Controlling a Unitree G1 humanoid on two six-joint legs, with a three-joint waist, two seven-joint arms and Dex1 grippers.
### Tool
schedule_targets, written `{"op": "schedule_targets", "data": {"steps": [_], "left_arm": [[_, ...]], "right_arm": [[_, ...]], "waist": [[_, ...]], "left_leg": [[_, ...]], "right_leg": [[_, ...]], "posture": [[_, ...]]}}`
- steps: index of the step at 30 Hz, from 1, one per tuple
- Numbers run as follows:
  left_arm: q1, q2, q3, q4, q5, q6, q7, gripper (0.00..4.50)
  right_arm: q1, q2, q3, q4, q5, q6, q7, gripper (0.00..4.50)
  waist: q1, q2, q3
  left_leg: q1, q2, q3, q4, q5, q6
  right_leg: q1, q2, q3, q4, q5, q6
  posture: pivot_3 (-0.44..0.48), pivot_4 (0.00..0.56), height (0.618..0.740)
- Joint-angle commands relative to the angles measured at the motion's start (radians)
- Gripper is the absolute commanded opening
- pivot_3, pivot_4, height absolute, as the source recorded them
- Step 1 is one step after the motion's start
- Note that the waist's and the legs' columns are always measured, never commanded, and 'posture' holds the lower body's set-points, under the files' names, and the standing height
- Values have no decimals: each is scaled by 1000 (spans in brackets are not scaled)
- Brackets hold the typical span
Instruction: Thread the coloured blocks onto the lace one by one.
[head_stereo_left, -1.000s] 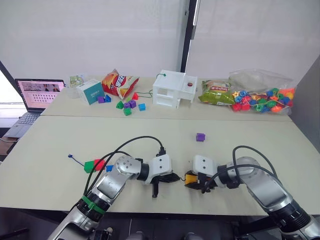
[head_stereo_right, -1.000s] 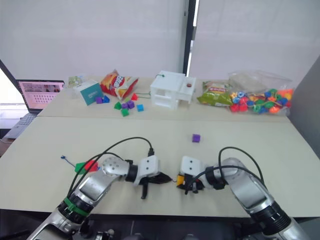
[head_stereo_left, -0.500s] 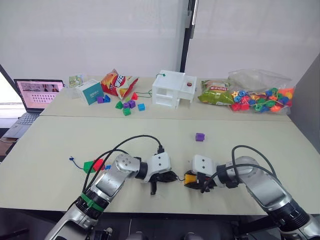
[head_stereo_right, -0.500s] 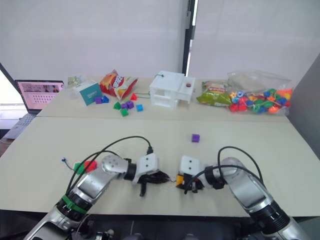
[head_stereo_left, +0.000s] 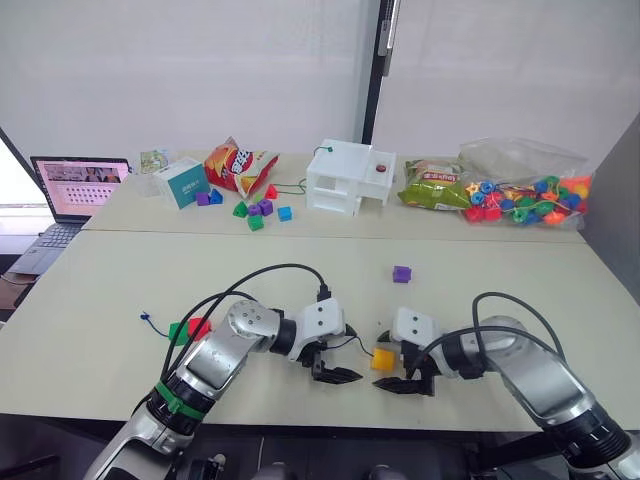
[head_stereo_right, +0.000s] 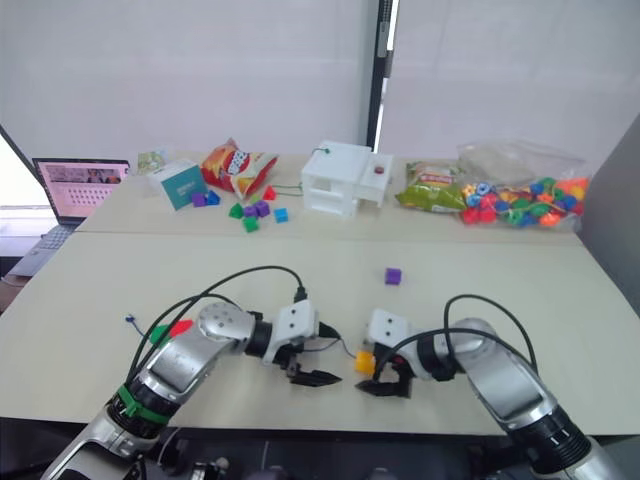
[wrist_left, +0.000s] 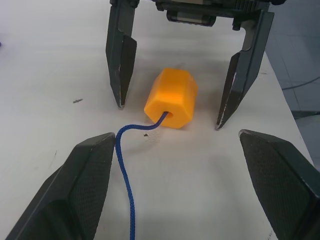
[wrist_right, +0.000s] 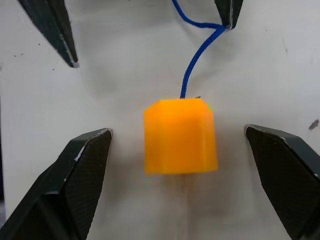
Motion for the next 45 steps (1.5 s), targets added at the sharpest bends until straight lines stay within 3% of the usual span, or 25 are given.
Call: {"op": "schedule_targets", "data": {"steps": [1, 7, 28, 31, 36, 45], "left_arm": [[-15, 8, 0, -9, -15, -3, -24, 4169], [4, 57, 10, -25, -84, 39, -120, 4169], [-8, 53, 101, -64, -230, 116, -117, 4169], [-19, 39, 88, -59, -204, 75, -99, 4169], [-78, -22, -46, 59, 10, -132, -16, 4169], [-149, -121, -115, 235, 115, -249, -6, 4169]], "right_arm": [[15, -21, -68, -45, 34, 17, -20, 4500], [32, -17, -82, -47, 44, 15, -58, 4500], [98, -60, -110, -101, 78, 13, -77, 4500], [109, -67, -121, -105, 88, 14, -81, 4500], [168, -88, -172, -128, 105, 13, -89, 4500], [207, -101, -203, -165, 116, 38, -122, 4500]], "waist": [[-2, 0, 0], [-4, 0, 0], [-1, 0, 0], [0, 0, 0], [7, 0, 0], [-1, -1, 0]], "left_leg": [[0, 0, 0, 0, 0, 0], [0, 1, 0, 0, 0, 0], [-1, 0, 0, 1, 0, 0], [-1, 0, 0, 1, 0, 0], [-1, -1, 1, 1, 0, 0], [-2, 0, 0, 1, 0, 0]], "right_leg": [[0, 0, 0, 0, 0, 0], [-1, 1, 0, 0, 0, 0], [0, 0, 0, 0, 0, 0], [0, 0, 0, 0, 0, 0], [0, -1, 0, -1, 0, 0], [-1, 0, 0, -1, 0, 0]], "posture": [[0, 150, 740], [0, 150, 740], [0, 150, 740], [0, 150, 740], [0, 150, 740], [0, 150, 740]]}}
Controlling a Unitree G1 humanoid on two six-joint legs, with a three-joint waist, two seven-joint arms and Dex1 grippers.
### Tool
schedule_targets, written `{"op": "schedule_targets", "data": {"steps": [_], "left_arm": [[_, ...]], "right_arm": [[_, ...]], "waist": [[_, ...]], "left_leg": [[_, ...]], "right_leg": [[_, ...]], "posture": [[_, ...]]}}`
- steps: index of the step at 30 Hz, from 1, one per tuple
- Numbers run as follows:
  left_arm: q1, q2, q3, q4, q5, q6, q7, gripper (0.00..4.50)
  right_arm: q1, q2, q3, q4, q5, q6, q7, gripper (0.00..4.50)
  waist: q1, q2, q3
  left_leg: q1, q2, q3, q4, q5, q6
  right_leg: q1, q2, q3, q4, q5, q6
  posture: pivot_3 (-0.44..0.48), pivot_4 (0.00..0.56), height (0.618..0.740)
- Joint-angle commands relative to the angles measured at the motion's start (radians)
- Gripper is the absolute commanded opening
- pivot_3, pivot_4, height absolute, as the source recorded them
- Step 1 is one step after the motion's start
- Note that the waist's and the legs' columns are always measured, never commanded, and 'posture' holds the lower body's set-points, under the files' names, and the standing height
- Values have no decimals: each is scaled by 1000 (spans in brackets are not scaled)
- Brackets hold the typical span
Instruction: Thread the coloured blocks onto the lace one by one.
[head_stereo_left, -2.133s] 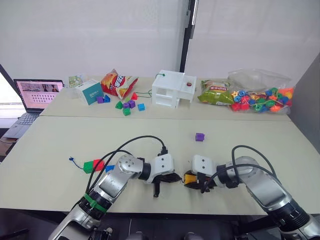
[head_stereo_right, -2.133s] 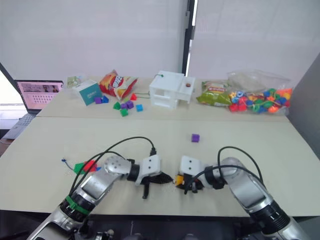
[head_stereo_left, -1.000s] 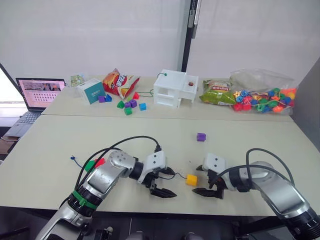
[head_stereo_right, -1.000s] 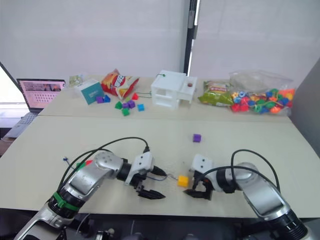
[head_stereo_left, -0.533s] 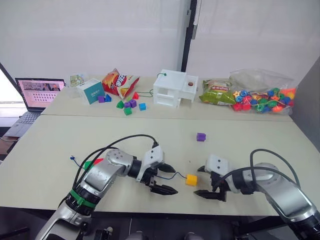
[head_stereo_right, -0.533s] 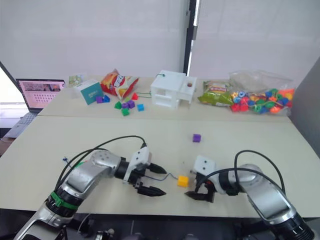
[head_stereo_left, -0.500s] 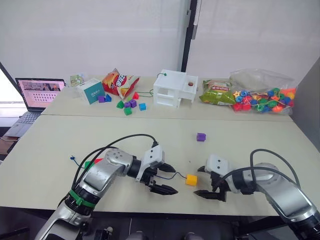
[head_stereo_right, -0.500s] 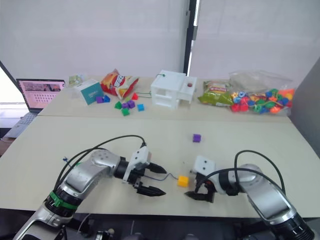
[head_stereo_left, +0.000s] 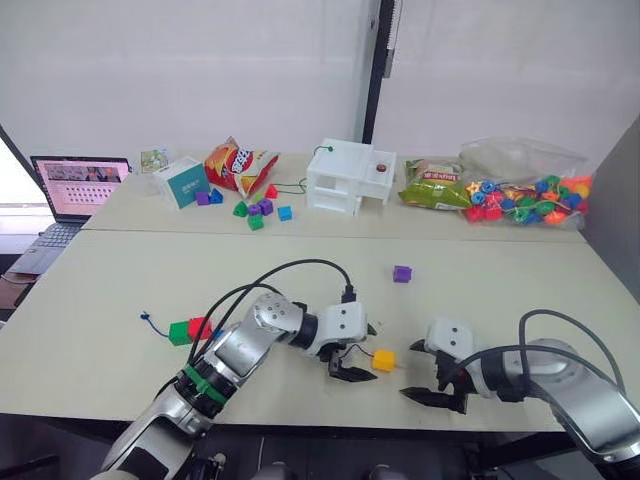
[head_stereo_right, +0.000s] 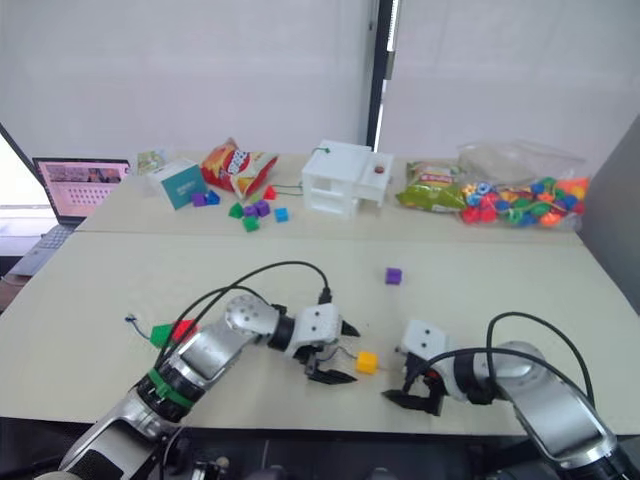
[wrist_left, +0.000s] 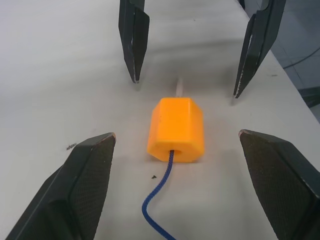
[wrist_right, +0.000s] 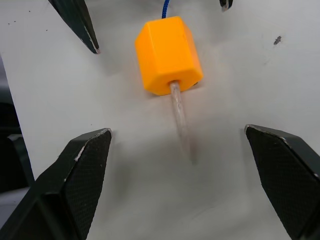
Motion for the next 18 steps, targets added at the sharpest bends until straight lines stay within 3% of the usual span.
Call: {"op": "schedule_targets", "data": {"steps": [1, 5, 6, 13, 18], "left_arm": [[-40, -36, -17, 49, 31, -49, -4, 4169], [-56, -67, -33, 96, 52, -76, -19, 4169], [-59, -76, -36, 102, 53, -79, -26, 3625], [-64, -102, -38, 124, 68, -94, -49, 1454], [-56, -100, -37, 112, 68, -91, -68, 1325]], "right_arm": [[3, -12, -32, -46, 11, 13, -23, 4500], [11, -15, -32, -62, 17, 29, -40, 4500], [14, -14, -31, -66, 17, 33, -45, 4500], [19, -18, -26, -74, 19, 46, -61, 4500], [6, -12, -13, -69, 18, 44, -69, 4500]], "waist": [[0, 0, 0], [2, 0, 0], [2, 0, 0], [1, 0, 0], [1, 0, 0]], "left_leg": [[0, 0, 0, 0, 0, 0], [-1, 0, 0, 1, 0, 0], [-1, 0, 0, 1, 0, 0], [-1, 0, 0, 1, 0, 0], [-1, 0, 0, 1, 0, 0]], "right_leg": [[0, 0, 0, 0, 0, 0], [0, 0, 0, 0, 0, 0], [0, 0, 0, 0, 0, 0], [0, 0, 0, 0, 0, 0], [0, 0, 0, 0, 0, 0]], "posture": [[0, 150, 740], [0, 150, 740], [0, 150, 740], [0, 150, 740], [0, 150, 740]]}}
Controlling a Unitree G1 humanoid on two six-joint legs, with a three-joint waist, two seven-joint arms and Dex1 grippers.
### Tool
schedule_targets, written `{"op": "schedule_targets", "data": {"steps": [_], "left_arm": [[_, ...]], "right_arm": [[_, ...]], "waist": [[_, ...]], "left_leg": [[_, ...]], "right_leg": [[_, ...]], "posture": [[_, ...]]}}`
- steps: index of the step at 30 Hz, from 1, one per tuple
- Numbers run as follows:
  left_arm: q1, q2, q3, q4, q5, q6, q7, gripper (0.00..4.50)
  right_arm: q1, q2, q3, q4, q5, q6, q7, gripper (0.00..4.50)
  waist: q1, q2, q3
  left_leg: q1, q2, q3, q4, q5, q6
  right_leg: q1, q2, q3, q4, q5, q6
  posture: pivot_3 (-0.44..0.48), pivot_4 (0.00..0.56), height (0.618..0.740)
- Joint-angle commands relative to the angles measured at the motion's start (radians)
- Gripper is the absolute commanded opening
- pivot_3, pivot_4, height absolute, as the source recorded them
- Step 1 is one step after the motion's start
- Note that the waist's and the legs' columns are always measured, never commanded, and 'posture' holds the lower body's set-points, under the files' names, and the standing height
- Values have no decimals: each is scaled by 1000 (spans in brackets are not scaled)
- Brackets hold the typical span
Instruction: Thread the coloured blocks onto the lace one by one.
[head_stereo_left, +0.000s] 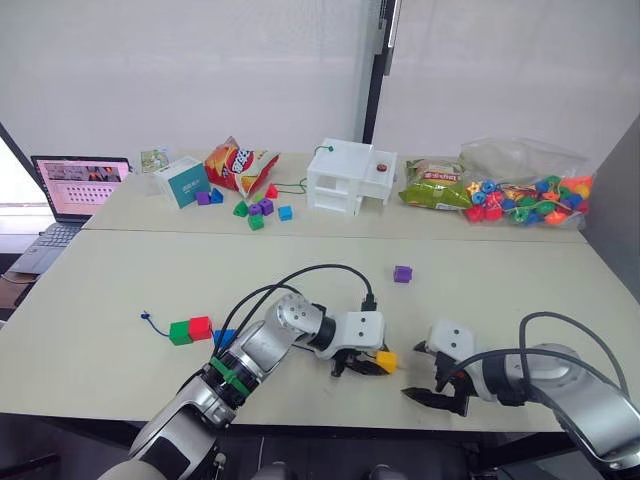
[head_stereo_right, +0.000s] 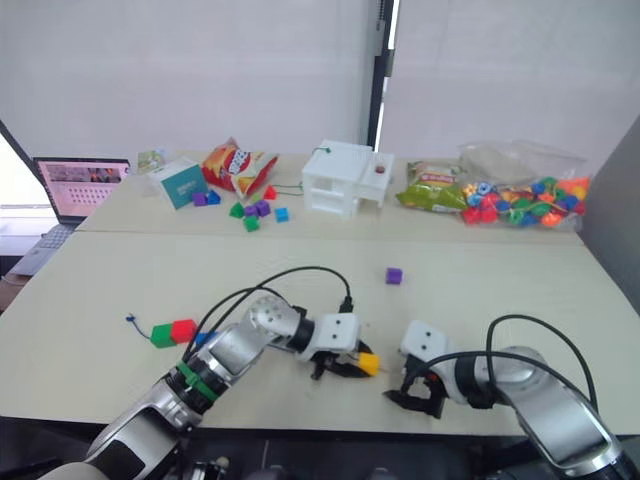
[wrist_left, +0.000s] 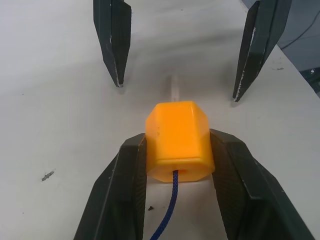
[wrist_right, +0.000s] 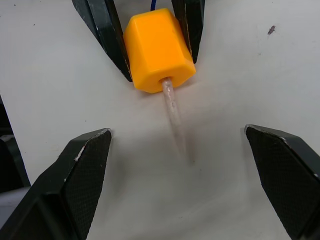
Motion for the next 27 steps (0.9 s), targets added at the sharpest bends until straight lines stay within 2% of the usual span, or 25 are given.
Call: {"op": "schedule_targets", "data": {"steps": [1, 3, 6, 17, 24, 27], "left_arm": [[-6, -2, 4, -20, -4, -11, -15, 1325], [-6, 0, 6, -20, -2, -10, -18, 1325], [-2, 2, 6, -22, 2, -8, -22, 1325], [-3, -1, 9, -23, 5, 3, -22, 1325], [3, 12, 18, -36, 6, 17, -25, 1325], [22, 56, 43, -64, 0, 37, -25, 1325]], "right_arm": [[-19, 0, -8, -26, 9, 0, -8, 4500], [-26, 2, 2, -23, 4, -3, -10, 4500], [-42, 15, 17, -12, 2, -5, -18, 3754], [-54, 27, 51, -17, 5, 15, -32, 4], [-49, 15, 46, -13, 3, 9, -26, 0], [-62, -1, 40, -6, 2, -3, -10, 0]], "waist": [[0, 0, 0], [0, 0, 0], [0, 0, 0], [0, 0, 0], [-1, 0, 0], [-1, 0, 0]], "left_leg": [[0, 0, 0, 0, 0, 0], [0, 0, 0, 0, 0, 0], [0, 0, 0, 0, 0, 0], [0, 0, 0, 0, 0, 0], [0, 0, 0, 1, 0, 0], [0, 0, 0, 1, 0, 0]], "right_leg": [[0, 0, 0, 0, 0, 0], [0, 0, 0, 0, 0, 0], [0, 0, 0, 0, 0, 0], [0, 0, 0, 0, 0, 0], [0, 0, 0, 0, 0, 0], [0, 0, 0, 1, 0, 0]], "posture": [[0, 150, 740], [0, 150, 740], [0, 150, 740], [0, 150, 740], [0, 150, 740], [0, 150, 740]]}}
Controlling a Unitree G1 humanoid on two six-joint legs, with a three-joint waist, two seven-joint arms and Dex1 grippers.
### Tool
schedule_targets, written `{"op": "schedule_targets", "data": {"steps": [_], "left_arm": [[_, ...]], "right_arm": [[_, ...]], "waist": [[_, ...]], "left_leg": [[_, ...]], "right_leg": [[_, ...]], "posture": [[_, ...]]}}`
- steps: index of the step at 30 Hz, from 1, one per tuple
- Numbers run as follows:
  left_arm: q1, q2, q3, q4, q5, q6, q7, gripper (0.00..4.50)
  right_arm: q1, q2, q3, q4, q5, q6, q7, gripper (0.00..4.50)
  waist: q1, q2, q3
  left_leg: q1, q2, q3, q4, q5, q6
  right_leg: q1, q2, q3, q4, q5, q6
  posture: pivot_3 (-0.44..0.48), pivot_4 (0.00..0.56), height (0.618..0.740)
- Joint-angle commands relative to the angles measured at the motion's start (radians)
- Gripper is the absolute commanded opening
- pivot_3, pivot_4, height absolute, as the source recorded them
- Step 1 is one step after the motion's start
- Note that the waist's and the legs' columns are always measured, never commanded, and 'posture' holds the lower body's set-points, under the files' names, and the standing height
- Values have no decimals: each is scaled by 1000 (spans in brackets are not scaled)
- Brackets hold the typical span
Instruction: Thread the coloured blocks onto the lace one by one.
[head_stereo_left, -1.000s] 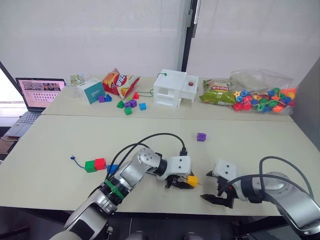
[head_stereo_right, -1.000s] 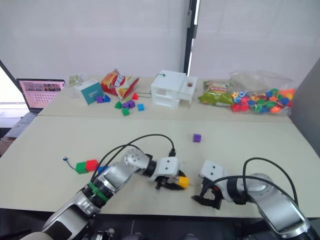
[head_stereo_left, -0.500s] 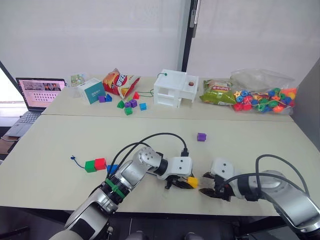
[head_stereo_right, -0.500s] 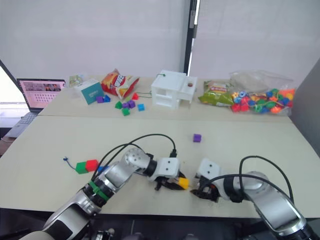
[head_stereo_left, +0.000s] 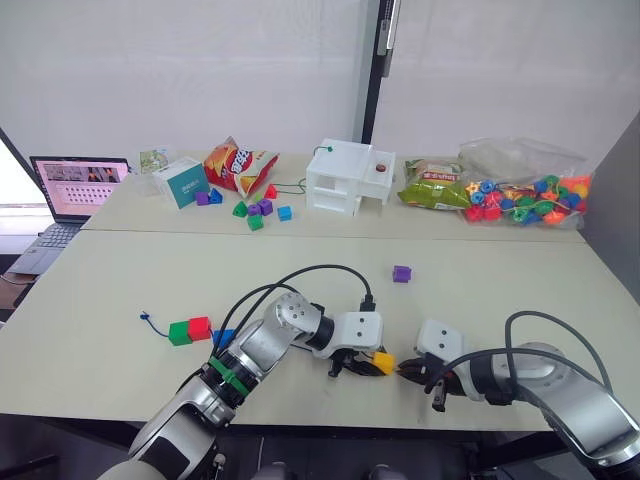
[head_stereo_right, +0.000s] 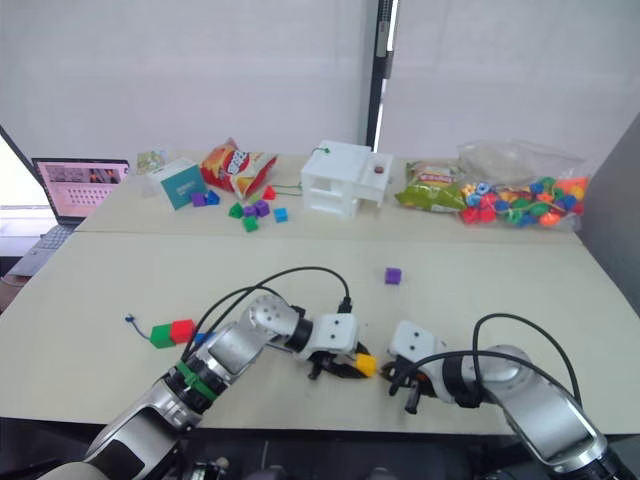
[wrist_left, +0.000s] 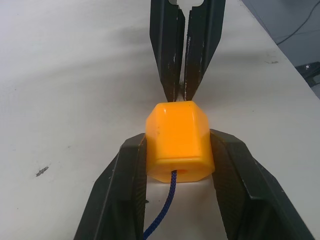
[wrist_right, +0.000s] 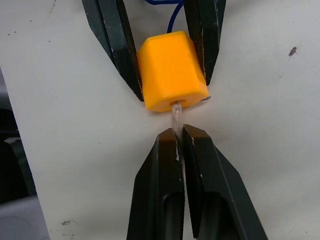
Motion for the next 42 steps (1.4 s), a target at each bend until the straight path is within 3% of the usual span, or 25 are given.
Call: {"op": "schedule_targets", "data": {"steps": [1, 7, 10, 17, 20, 24, 26, 31, 36, 42], "left_arm": [[33, 63, 48, -71, -16, 25, -8, 1325], [127, 240, 149, -175, -66, 80, -28, 1325], [210, 414, 242, -198, -105, 77, -88, 1325], [308, 690, 343, -44, -89, -50, -155, 1325], [334, 759, 355, -10, -82, -78, -173, 1325], [328, 724, 404, -43, -160, -50, -148, 1325], [325, 698, 431, -93, -214, 3, -148, 2353], [304, 618, 464, -270, -332, 158, -120, 3984], [264, 459, 394, -435, -403, 283, -50, 3984], [196, 250, 225, -337, -248, 150, 58, 3984]], "right_arm": [[-30, -26, -21, 5, 0, -19, 19, 0], [-72, -58, -4, 30, -10, -51, 58, 0], [-98, -71, 12, 29, -8, -49, 85, 0], [-136, -71, 45, 52, -19, -65, 120, 0], [-149, -73, 56, 72, -28, -83, 128, 0], [-173, -62, 64, 90, -36, -94, 139, 0], [-185, -51, 70, 91, -38, -92, 144, 0], [-216, -30, 99, 74, -34, -70, 157, 0], [-274, -3, 180, 58, -48, -30, 175, 0], [-364, 54, 243, 94, -76, 19, 160, 0]], "waist": [[-4, 0, 0], [-15, 0, 0], [-25, 0, 0], [-29, 0, 0], [-41, 1, 0], [-34, 2, 0], [-27, 2, 0], [-9, 1, 1], [0, 0, 1], [-1, 0, 1]], "left_leg": [[0, 0, 0, 0, 0, 0], [1, 2, -1, 0, 0, 0], [1, 2, 0, -1, 0, 0], [6, 2, 0, -5, 0, 0], [7, 3, 1, -7, 0, 0], [9, 3, 2, -8, 0, 0], [9, 3, 2, -7, 0, 0], [1, 2, 1, -4, 0, 0], [-6, 0, 1, 1, 0, 0], [-4, 0, 1, 1, 0, 0]], "right_leg": [[0, 0, 0, 0, 0, 0], [-1, 2, 0, 1, 0, -1], [-1, 2, 1, 1, 0, -1], [1, 1, 1, 1, -1, -2], [0, 2, 2, 2, -2, -4], [0, 1, 2, 3, -3, -5], [0, 0, 2, 3, -3, -4], [-4, -1, 0, 4, -2, -3], [-8, -3, 0, 5, -1, -1], [-7, -1, 1, 5, -1, -1]], "posture": [[0, 150, 740], [0, 150, 740], [0, 150, 740], [0, 150, 740], [0, 150, 740], [0, 150, 740], [0, 150, 740], [0, 150, 740], [0, 150, 740], [0, 150, 740]]}}
